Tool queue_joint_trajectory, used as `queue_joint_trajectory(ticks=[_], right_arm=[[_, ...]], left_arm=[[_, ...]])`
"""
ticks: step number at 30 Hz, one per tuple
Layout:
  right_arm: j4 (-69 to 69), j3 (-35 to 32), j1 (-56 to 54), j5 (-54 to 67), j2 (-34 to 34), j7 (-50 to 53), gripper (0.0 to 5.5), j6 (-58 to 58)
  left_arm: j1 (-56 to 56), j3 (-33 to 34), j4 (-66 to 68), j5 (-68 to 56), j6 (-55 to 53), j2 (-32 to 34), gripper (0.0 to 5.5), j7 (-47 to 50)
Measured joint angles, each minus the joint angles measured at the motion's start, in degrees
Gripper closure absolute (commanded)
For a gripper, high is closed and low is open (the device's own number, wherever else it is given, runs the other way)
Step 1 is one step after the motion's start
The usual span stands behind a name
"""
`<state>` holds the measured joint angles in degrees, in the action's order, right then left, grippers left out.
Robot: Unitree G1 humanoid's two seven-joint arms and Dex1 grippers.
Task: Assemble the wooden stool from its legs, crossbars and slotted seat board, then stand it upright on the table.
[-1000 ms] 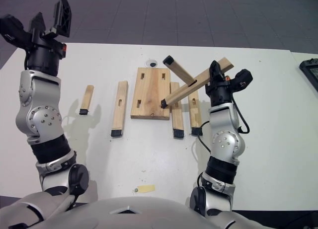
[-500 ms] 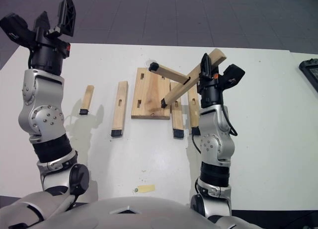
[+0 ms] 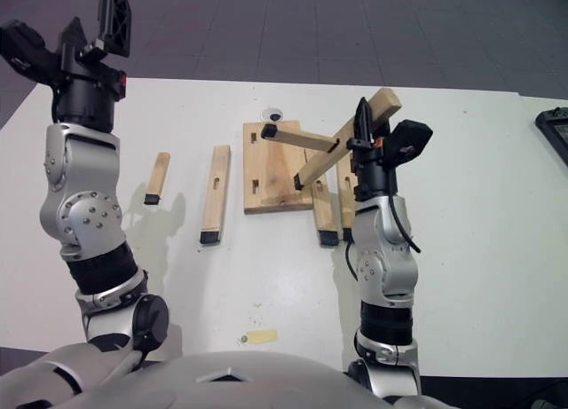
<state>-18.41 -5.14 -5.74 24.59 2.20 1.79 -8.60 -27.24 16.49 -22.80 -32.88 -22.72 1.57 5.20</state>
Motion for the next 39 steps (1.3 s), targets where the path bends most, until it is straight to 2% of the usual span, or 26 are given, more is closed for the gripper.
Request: queue_joint_trajectory(ticks=[7, 18, 26, 39], right_arm=[[-0.53, -0.32, 0.57, -0.43, 0.44, 0.72, 4.40, 0.22], [1.12, 7.57, 1.24, -8.39, 8.31, -4.45, 4.40, 2.39], [2.16, 6.63, -0.78, -6.32, 8.68, -4.38, 4.40, 0.85], [2.39, 9.40, -1.81, -7.69, 9.91, -3.51, 4.39, 0.54]], left_arm=[[2.94, -4.46, -4.97, 0.10, -1.62, -3.77, 0.10, 4.17], [3.03, -9.55, -5.20, 6.48, -1.55, -4.35, 0.10, 4.45], [3.03, -10.30, -5.16, 8.14, -1.50, -4.44, 0.10, 4.36], [3.03, -11.99, -4.89, 9.23, -1.75, -4.57, 0.10, 4.03]])
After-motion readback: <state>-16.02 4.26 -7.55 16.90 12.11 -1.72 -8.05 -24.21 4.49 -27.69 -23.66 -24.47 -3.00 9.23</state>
